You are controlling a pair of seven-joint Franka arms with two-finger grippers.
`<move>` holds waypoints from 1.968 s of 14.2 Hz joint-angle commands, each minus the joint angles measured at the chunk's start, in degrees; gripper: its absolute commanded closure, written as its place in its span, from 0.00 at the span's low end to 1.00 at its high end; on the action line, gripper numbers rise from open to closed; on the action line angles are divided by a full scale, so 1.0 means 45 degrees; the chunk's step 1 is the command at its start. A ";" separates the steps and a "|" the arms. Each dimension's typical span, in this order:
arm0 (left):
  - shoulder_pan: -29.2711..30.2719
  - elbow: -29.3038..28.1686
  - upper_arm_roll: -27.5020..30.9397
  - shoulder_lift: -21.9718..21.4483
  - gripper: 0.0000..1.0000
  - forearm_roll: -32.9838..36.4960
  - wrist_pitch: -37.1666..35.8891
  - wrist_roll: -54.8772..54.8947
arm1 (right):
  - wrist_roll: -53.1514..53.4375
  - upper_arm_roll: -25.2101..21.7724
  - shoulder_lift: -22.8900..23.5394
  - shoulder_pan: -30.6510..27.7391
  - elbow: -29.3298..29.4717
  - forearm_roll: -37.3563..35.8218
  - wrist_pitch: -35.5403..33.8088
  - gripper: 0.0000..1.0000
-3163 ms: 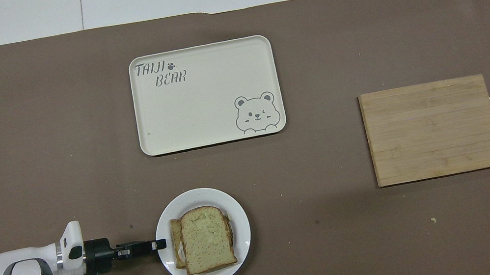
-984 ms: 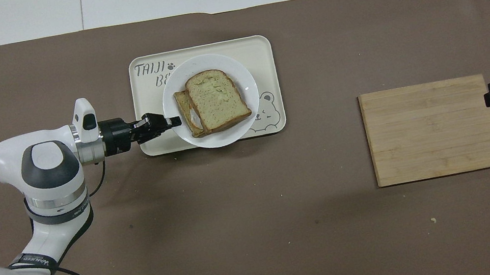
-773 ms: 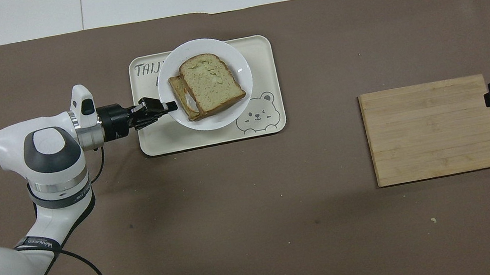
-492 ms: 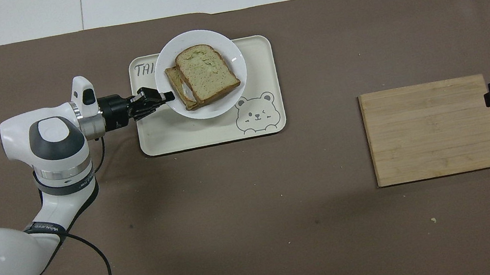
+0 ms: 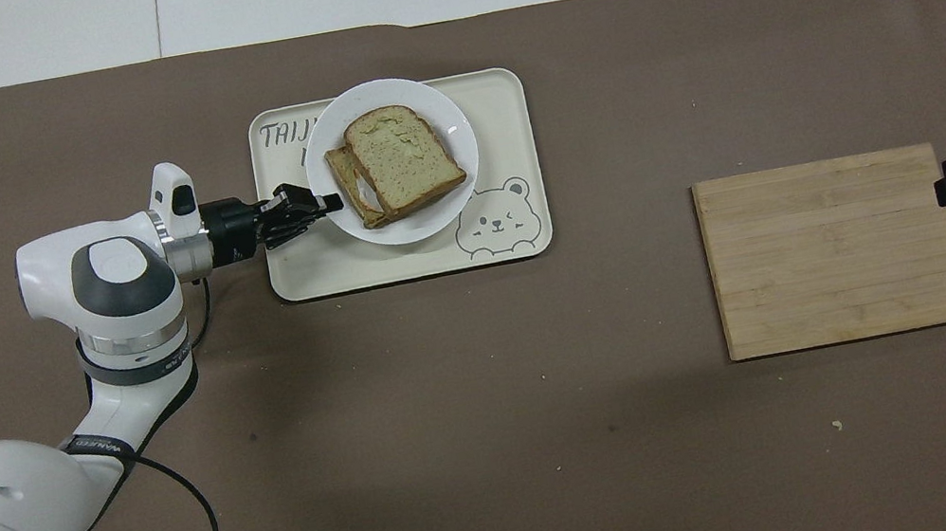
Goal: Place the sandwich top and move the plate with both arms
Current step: 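Slide the plate with the left gripper onto the cream tray, then open the left gripper and withdraw it from the plate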
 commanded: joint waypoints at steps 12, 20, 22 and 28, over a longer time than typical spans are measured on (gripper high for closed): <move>0.0140 -0.0792 0.0589 -0.4298 0.00 0.8113 -0.0454 -0.2876 | -0.0149 0.0048 -0.0143 -0.0051 -0.0088 -0.0021 -0.0158 0.00; 0.0140 0.4281 0.1350 -0.4926 0.00 1.7275 -0.6290 -0.3346 | -0.0149 0.0048 -0.0143 -0.0051 -0.0088 -0.0021 -0.0158 0.00; 0.0275 0.5491 0.1409 -0.4945 0.00 1.7791 -0.7578 -0.3074 | -0.0149 0.0048 -0.0143 -0.0051 -0.0088 -0.0021 -0.0158 0.00; 0.1663 0.5876 0.1429 -0.6950 0.00 1.7675 -1.0727 -0.1294 | -0.0149 0.0048 -0.0143 -0.0051 -0.0088 -0.0021 -0.0158 0.00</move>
